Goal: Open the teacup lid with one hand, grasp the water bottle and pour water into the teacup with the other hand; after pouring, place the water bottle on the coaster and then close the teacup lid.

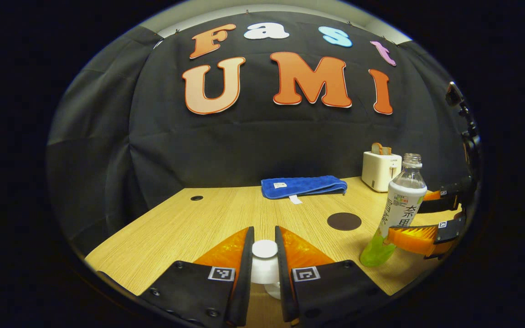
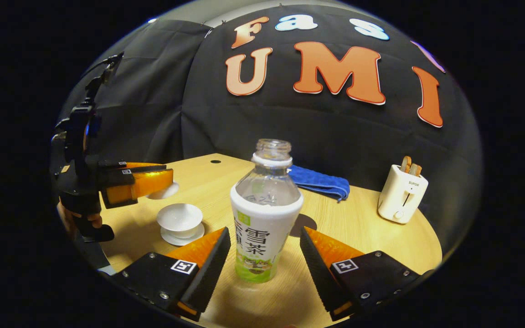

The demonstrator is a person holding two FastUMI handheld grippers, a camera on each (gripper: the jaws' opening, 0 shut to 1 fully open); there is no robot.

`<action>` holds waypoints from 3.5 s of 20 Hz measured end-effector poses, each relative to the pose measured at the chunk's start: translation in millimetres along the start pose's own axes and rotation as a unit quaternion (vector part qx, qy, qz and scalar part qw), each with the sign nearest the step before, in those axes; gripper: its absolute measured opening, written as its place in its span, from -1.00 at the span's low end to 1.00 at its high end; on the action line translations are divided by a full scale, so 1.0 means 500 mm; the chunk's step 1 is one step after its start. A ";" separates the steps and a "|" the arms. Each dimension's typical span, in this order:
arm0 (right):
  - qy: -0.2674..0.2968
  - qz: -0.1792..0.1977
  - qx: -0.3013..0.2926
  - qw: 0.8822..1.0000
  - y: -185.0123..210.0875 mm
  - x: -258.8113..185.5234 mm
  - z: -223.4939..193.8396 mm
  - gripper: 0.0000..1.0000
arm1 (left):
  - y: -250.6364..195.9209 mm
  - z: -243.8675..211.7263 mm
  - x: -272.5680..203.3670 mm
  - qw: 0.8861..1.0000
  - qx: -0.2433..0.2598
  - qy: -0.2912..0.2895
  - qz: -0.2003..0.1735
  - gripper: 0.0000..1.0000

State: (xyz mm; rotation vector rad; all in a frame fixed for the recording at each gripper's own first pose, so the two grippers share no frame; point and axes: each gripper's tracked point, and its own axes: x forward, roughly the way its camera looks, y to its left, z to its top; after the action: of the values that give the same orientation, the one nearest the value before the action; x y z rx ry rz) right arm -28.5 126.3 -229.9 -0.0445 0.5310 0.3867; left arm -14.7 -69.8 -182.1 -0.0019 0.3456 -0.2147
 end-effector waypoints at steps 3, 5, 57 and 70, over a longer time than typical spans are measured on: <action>0.011 -0.008 -0.005 1.000 0.004 0.014 -0.007 0.65 | 0.030 -0.005 -0.008 1.000 -0.007 -0.001 0.013 -0.36; 0.012 -0.003 -0.006 1.000 0.014 0.013 -0.003 0.38 | 0.048 -0.011 -0.011 1.000 -0.008 0.001 0.021 -0.36; -0.070 -0.249 -0.751 0.607 0.006 0.084 0.188 0.25 | 0.313 -0.122 -0.106 0.994 -0.028 0.015 0.107 -0.36; -0.126 -0.276 -0.787 0.537 0.020 0.063 0.264 0.24 | 0.325 -0.108 -0.120 0.994 -0.023 0.008 0.111 -0.36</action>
State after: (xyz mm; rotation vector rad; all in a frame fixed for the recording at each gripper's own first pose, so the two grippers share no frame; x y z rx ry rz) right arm 56.5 165.0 -131.4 -1.8823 -0.3155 0.1131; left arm -54.1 103.5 -219.2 -0.0081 0.3633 0.0129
